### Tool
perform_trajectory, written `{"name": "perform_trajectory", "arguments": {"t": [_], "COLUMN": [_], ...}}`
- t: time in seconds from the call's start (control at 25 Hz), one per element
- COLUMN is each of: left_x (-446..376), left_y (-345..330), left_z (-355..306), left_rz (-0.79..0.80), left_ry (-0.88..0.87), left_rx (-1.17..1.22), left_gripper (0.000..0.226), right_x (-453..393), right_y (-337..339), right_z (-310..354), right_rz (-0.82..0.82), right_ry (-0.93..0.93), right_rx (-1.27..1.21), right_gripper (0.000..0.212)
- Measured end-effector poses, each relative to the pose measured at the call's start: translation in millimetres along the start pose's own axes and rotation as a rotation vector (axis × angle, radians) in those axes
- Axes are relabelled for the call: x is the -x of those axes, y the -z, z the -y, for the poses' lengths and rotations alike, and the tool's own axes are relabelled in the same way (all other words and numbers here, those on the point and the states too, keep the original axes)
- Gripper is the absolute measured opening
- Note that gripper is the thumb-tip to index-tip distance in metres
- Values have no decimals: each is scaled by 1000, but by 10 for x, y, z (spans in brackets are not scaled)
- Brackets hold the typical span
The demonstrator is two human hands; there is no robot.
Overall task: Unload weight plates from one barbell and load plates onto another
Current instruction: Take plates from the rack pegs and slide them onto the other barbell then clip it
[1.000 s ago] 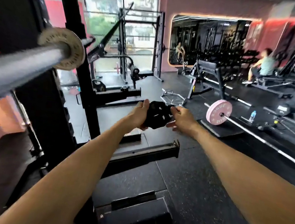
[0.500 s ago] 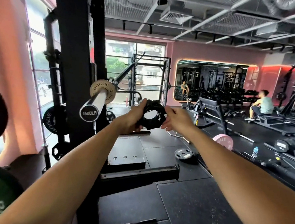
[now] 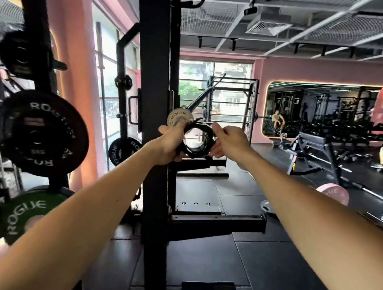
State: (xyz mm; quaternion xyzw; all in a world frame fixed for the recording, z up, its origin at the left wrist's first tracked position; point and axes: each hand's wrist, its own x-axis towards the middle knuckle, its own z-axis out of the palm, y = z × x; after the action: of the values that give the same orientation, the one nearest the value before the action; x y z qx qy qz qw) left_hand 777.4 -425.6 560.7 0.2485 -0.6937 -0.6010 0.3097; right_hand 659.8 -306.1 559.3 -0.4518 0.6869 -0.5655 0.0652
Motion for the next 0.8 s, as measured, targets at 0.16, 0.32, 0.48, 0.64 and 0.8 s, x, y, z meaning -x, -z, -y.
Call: {"name": "perform_trajectory", "arguments": {"t": [0.16, 0.32, 0.48, 0.64, 0.8], "left_x": [53, -33, -235, -475, -846], "left_y": [331, 417, 393, 410, 462], "left_z": [119, 163, 242, 289, 352], "left_rz": [-73, -27, -107, -180, -185], "left_ry": [26, 59, 80, 72, 68], "left_rx": [-20, -45, -56, -117, -125], "left_gripper": [29, 33, 55, 64, 60], "right_x": [-42, -123, -217, -363, -639], "right_y": [-354, -478, -479, -578, -630], "right_z": [152, 106, 12, -85, -185], "right_rz": [54, 44, 47, 56, 71], "right_ry": [3, -9, -44, -90, -143], "right_rx": [41, 46, 39, -42, -60], "right_gripper": [49, 47, 45, 40, 48]}}
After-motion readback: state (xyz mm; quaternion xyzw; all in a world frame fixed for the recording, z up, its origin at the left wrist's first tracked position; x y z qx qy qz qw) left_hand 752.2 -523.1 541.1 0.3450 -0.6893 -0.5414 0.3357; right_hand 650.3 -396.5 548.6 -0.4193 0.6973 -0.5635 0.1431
